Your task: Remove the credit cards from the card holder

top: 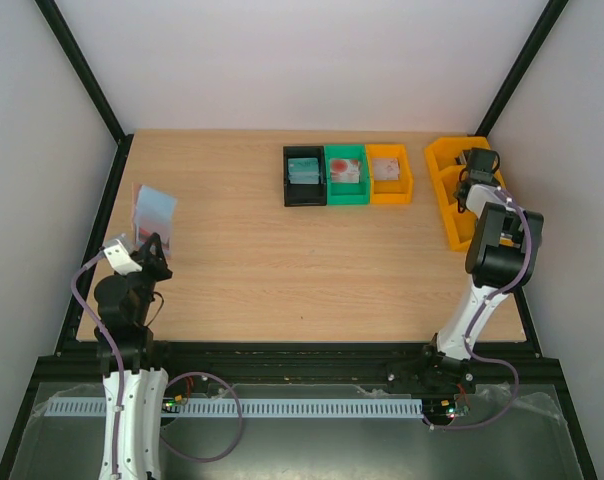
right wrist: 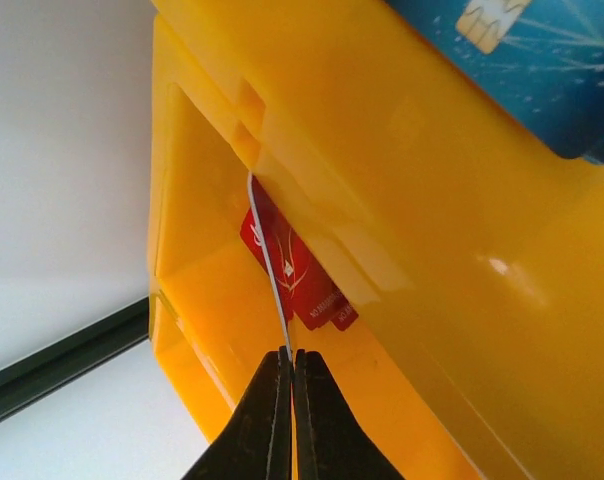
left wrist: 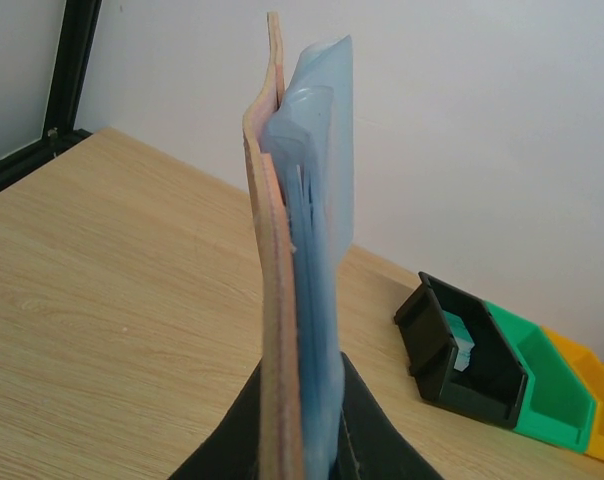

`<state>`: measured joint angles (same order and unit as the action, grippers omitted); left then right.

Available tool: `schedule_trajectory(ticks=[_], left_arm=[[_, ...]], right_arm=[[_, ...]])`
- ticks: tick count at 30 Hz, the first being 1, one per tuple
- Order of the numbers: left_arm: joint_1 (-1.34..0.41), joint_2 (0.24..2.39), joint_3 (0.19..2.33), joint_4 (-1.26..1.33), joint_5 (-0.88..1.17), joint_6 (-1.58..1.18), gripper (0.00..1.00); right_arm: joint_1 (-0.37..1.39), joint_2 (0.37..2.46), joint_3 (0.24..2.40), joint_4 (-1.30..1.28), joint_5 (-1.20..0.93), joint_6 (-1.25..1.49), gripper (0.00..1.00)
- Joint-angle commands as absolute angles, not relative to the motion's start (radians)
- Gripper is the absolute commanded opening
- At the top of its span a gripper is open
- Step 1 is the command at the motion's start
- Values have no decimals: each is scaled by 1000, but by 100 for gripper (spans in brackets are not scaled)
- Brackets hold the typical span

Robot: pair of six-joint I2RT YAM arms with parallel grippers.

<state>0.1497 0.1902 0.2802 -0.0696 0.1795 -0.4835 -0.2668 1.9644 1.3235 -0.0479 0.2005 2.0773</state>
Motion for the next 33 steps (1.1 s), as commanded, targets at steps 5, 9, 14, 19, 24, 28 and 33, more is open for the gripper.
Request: schedule_trajectory(ticks=[5,9,14,19,24,28,33], left_arm=[[163,195,290,-34,177,-479,2],[165,195,289,-34,177,-479,2],[166,193,289,-34,179,-478,3],[166,190,289,-34,181,-478,3],[167,184,290,-32,185,-477,3],[167,181,289,-31,187,-479,3],[167,178,289,-31,188,-477,3]], right_arm=[[-285,2035,1386,-87,257,2286,2],[-295,2028,1378,-42,268,2256,21],[-298,1994,1378,-10,299,2228,38],[-298,1961,1405,-9,319,2185,58],[-299,1929,1470,-75,368,2160,99],[-299,1931,1513,-91,364,2147,99],[-299,1935,1548,-108,368,2118,99]])
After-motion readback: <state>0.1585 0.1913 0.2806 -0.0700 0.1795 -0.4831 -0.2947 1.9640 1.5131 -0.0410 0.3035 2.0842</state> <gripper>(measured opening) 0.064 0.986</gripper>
